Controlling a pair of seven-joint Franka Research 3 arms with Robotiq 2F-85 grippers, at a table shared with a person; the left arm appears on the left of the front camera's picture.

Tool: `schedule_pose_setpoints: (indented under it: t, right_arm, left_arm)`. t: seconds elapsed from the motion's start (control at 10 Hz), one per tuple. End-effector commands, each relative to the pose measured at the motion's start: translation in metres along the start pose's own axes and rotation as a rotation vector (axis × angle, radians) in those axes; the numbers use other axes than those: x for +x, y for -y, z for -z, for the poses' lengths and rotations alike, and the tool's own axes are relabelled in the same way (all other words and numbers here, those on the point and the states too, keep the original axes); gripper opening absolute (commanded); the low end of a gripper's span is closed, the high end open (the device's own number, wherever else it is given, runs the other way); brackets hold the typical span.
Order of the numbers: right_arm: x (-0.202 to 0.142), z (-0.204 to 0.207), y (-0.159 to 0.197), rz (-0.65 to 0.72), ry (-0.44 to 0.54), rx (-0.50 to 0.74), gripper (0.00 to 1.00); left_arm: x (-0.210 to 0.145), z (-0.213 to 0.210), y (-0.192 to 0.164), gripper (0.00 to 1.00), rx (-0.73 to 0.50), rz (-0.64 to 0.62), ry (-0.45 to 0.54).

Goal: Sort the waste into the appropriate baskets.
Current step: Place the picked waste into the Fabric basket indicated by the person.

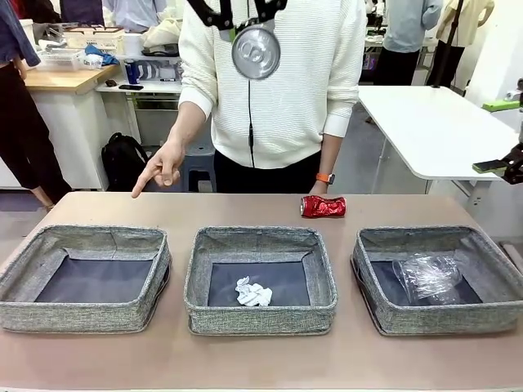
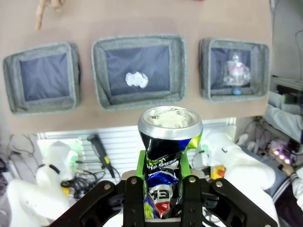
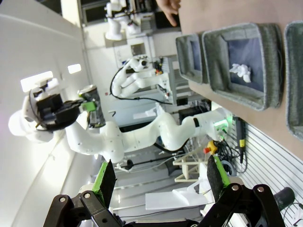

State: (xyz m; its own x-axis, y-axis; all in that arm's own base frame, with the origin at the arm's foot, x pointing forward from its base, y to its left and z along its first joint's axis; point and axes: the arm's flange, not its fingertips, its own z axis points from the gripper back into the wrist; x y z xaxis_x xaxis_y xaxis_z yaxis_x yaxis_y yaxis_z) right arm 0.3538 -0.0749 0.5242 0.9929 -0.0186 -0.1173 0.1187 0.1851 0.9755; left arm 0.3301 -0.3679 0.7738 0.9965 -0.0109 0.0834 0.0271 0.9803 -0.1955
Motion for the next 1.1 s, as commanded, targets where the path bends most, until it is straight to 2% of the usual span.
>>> schedule_pose_setpoints:
  t: [0.0,0.2,0.3,0.4,0.5,0.6,0.8,1.0]
  right_arm:
    - [0.001,0.001,-0.002,-0.012,0.021,0.014,1.00]
    - [0.001,0.001,-0.002,-0.012,0.021,0.014,1.00]
    - [0.001,0.001,-0.002,-0.012,0.021,0.014,1.00]
    - [0.001,0.001,-0.002,-0.012,0.021,0.014,1.00]
    - [0.001,0.001,-0.002,-0.012,0.021,0.014,1.00]
    - [0.001,0.001,-0.002,-0.012,0.021,0.014,1.00]
    - [0.001,0.001,-0.002,-0.012,0.021,0.014,1.00]
    - [0.001,0.001,-0.002,-0.012,0.021,0.014,1.00]
  left_arm:
    - [0.005,0.046,-0.068,0.30,-0.012,0.132,0.116]
    - [0.014,0.101,-0.139,0.30,0.059,0.048,0.103]
    - [0.016,0.128,-0.174,0.30,0.061,0.003,0.056]
    - [0.017,0.151,-0.207,0.30,0.073,-0.062,0.034]
    - [0.016,0.169,-0.240,0.30,0.137,-0.186,0.051]
    - [0.016,0.184,-0.264,0.30,0.120,-0.234,0.045]
    - [0.014,0.213,-0.301,0.30,0.159,-0.315,0.016]
    - [0.019,0.232,-0.313,0.30,0.160,-0.408,0.015]
